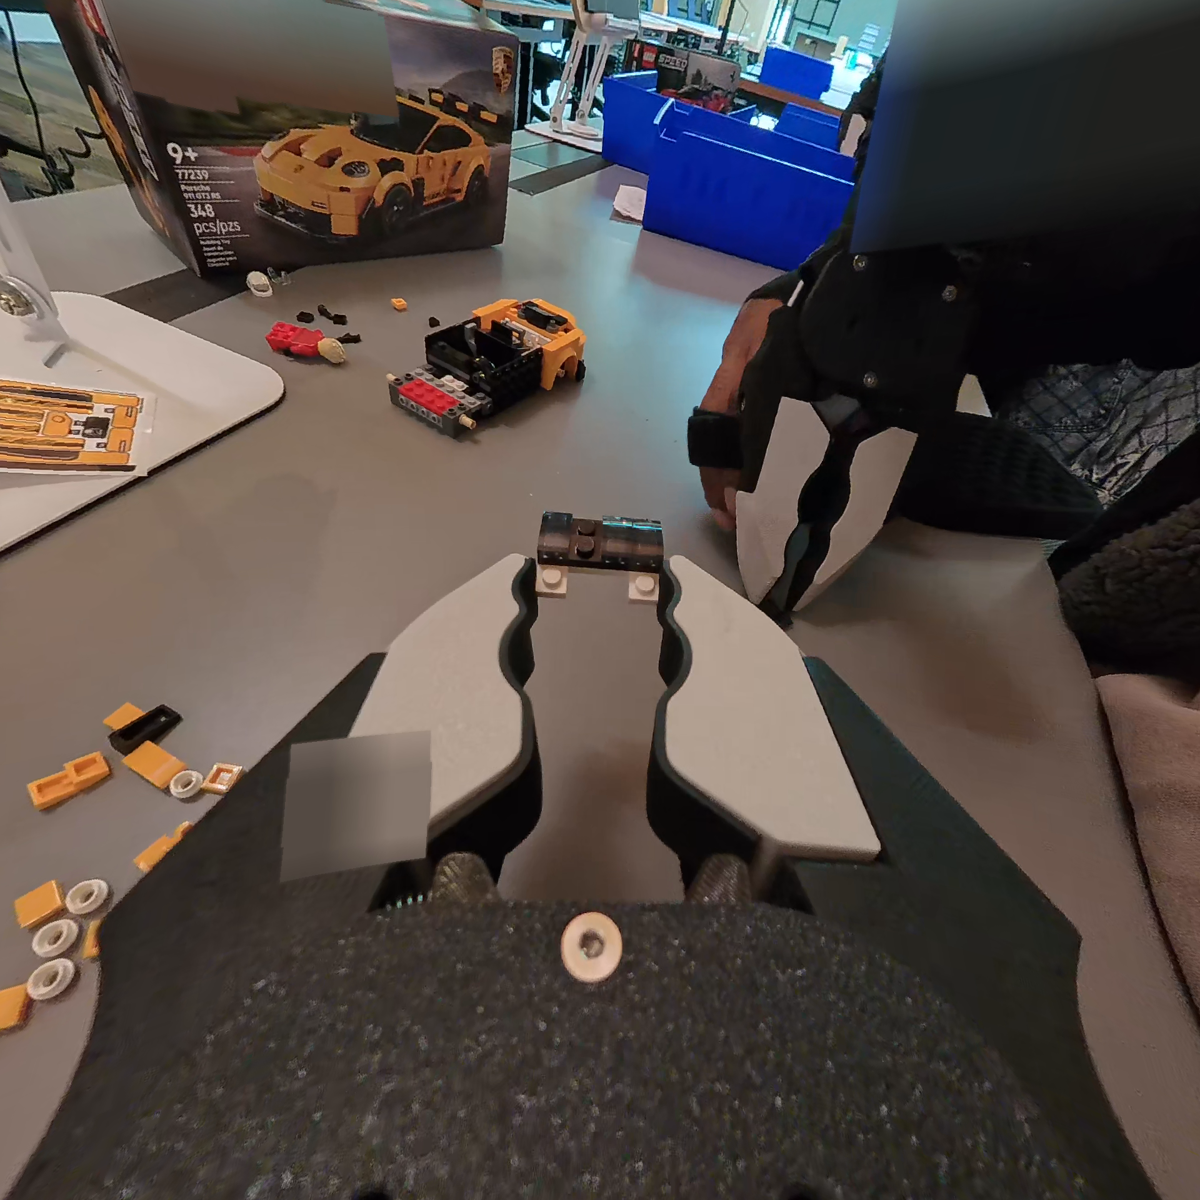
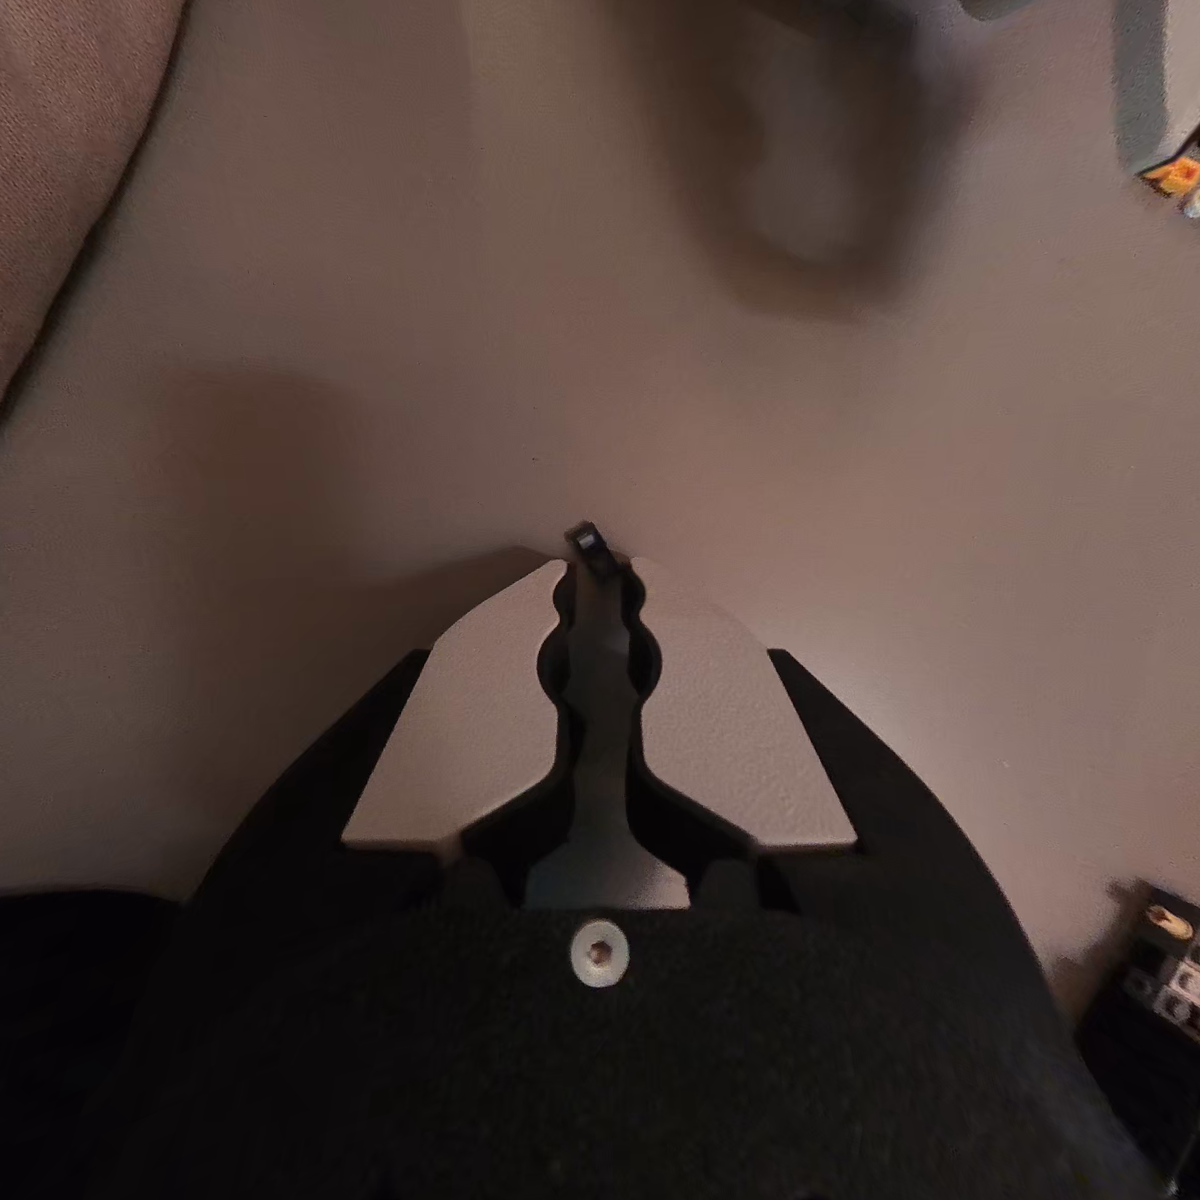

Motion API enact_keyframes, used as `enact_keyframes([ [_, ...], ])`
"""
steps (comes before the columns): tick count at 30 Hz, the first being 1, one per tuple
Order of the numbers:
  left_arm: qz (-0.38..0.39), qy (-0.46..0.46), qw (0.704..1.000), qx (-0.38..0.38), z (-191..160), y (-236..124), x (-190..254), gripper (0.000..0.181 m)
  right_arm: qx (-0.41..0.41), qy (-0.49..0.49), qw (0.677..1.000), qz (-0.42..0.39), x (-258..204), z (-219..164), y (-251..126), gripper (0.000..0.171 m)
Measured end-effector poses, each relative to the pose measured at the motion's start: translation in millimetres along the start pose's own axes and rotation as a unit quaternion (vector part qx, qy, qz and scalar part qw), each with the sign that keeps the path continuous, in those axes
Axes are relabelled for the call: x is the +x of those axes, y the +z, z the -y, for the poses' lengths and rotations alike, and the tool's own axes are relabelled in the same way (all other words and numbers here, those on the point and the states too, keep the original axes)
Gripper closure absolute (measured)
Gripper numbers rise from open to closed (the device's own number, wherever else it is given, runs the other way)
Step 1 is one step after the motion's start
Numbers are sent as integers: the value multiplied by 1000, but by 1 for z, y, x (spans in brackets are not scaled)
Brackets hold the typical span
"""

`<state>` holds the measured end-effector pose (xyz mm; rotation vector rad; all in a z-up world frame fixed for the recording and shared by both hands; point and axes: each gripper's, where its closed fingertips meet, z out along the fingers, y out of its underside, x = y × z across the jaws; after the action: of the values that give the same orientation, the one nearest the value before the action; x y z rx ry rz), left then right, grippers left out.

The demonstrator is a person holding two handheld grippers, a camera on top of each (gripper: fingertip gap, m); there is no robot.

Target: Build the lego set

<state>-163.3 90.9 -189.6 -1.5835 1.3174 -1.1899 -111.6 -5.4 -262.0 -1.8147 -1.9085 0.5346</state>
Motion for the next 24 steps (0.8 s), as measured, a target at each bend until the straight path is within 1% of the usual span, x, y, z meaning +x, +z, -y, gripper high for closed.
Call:
enact_keyframes([
  [1, 0, 0, 1000, -1, 0, 0, 0, 146, 2, 0, 1000, 10, -1, 0, 0, 162],
  [4, 0, -1, 1000, -3, -2, 1, 0, 146, 7, -3, 1000, 22, 0, 3, 3, 166],
  [5, 0, 0, 1000, -3, -2, 1, 0, 146, 5, 10, 1000, 27, 0, 4, 3, 168],
  [6, -1, 0, 1000, -3, -2, 1, 0, 146, 3, 45, 998, 41, -1, 4, 3, 169],
  [7, -2, -1, 1000, -3, -2, 1, 0, 146, 6, 98, 993, 73, -5, 7, 2, 170],
  [9, -3, -2, 1000, -3, -1, 1, 1, 146, 27, 227, 964, 137, -10, 17, -3, 171],
  [11, -6, -4, 1000, -3, -1, 1, 1, 146, 26, 349, 912, 214, -17, 22, -10, 171],
  [12, -8, -5, 1000, -4, -1, 1, 2, 146, 37, 395, 891, 222, -12, 23, -13, 171],
  [13, -9, -5, 1000, -4, -1, 1, 3, 146, 45, 423, 877, 222, -6, 23, -15, 171],
  [14, -8, -4, 1000, -4, -1, 1, 3, 146, 54, 429, 874, 221, -2, 24, -17, 171],
  [15, -7, -2, 1000, -4, -1, 1, 3, 146, 52, 420, 882, 206, 2, 21, -18, 170],
  [16, -6, -2, 1000, -3, 0, 0, 2, 146, 51, 390, 900, 186, 5, 21, -17, 168],
  [18, -5, -4, 1000, -1, 0, 0, 1, 146, 71, 299, 942, 134, 7, 31, -14, 162],
  [20, -4, -5, 1000, -3, -1, 0, 1, 146, 75, 203, 973, 80, 5, 44, -6, 159],
  [22, -4, -4, 1000, -4, -1, 1, 1, 146, 68, 87, 994, 16, 0, 53, 5, 156],
  [24, -5, -4, 1000, -3, -1, 1, 1, 146, 61, -23, 997, -39, -4, 61, 16, 153],
])
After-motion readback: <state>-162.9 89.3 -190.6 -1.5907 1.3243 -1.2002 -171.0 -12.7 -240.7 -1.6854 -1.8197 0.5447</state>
